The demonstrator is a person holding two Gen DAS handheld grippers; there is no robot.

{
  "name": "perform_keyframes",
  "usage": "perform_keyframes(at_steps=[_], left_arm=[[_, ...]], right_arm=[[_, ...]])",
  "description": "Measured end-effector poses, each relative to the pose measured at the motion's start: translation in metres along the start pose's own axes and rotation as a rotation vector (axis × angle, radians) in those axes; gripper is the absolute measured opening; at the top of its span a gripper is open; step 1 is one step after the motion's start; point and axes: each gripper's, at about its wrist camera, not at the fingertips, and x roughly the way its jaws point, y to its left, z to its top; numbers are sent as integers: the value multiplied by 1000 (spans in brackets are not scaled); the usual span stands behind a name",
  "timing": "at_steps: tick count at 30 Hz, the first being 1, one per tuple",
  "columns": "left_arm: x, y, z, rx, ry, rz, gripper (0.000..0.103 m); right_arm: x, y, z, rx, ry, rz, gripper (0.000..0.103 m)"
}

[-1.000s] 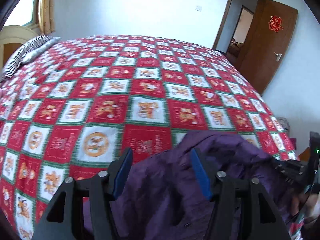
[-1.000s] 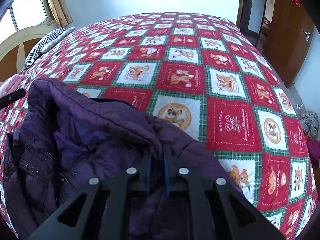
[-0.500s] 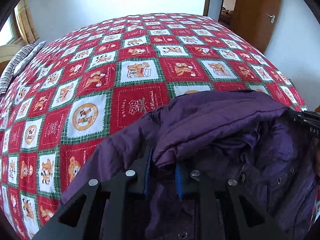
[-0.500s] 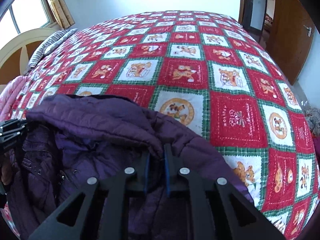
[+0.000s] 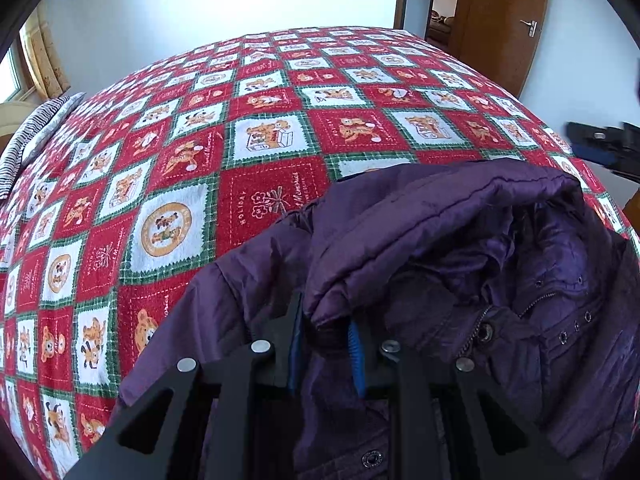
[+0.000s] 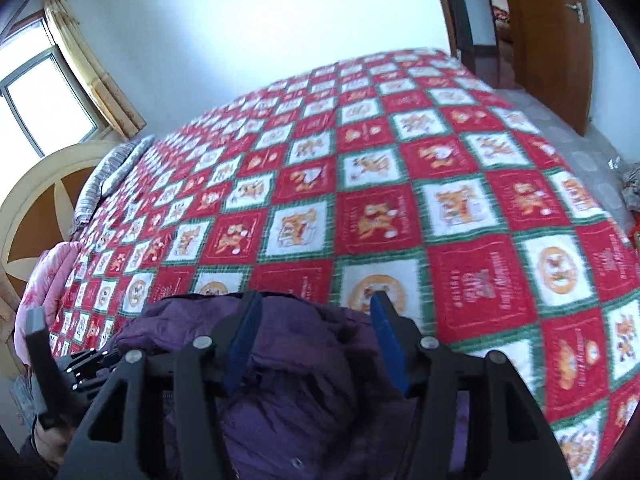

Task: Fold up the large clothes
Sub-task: 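Grasp the jacket hem with both tools and lift it toward the collar, then hold the lifted hem over the jacket body with both tools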

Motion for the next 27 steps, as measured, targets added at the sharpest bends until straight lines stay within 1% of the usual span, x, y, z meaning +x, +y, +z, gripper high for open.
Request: perform_keyframes(at_steps=[2, 4, 6, 7, 8, 9, 10, 11, 12, 13, 14, 15, 16, 17, 19, 20, 21, 23, 24, 25, 27], left_arm=[[-4, 0, -1, -2, -3, 2, 21], [-17, 3, 1, -29, -31, -7, 21], [-42, 9, 8, -68, -132, -39, 21], [-54, 11, 13, -84, -183, -46, 24], [-65, 13, 22, -105, -229, -50, 30], [-72, 13, 32, -126, -267, -45, 46], [-74, 11, 40, -133, -287, -35, 59], [-70, 6, 52, -133, -298, -8, 61], [-63, 1, 61, -127, -291, 0, 61], [-51, -5, 68, -106, -266, -7, 61], [-36, -12, 73, -75, -226, 17, 61], [-19, -17, 73, -60, -187, 69, 61], [-5, -22, 70, -42, -150, 95, 61], [9, -29, 63, -11, -102, 95, 61], [26, -35, 45, 11, -58, 94, 62], [34, -37, 34, 23, -49, 110, 62], [39, -38, 26, 31, -58, 129, 62], [41, -38, 19, 31, -88, 142, 63], [42, -37, 19, 21, -89, 141, 63], [43, -36, 19, 12, -88, 139, 64], [44, -38, 16, 13, -90, 144, 65]], right_arm=[[30, 15, -5, -71, 90, -12, 59], [50, 28, -18, -149, 163, -65, 59], [51, 31, -32, -197, 157, -96, 59], [50, 31, -37, -221, 148, -111, 59], [50, 31, -41, -235, 147, -119, 59], [51, 31, -43, -241, 150, -120, 59], [52, 30, -45, -242, 154, -119, 59], [52, 29, -46, -240, 158, -119, 59], [52, 29, -47, -241, 160, -120, 59], [51, 28, -47, -244, 160, -122, 59], [49, 28, -47, -243, 160, -122, 59], [45, 28, -47, -236, 156, -121, 59], [39, 27, -46, -223, 138, -120, 59], [31, 30, -44, -214, 107, -116, 59], [18, 33, -40, -209, 33, -107, 59], [14, 34, -38, -204, 1, -97, 60], [14, 35, -37, -198, -7, -88, 60], [30, 36, -37, -182, 40, -77, 60], [39, 36, -40, -179, 65, -76, 60], [45, 37, -42, -186, 75, -85, 61], [59, 38, -53, -222, 93, -137, 61]])
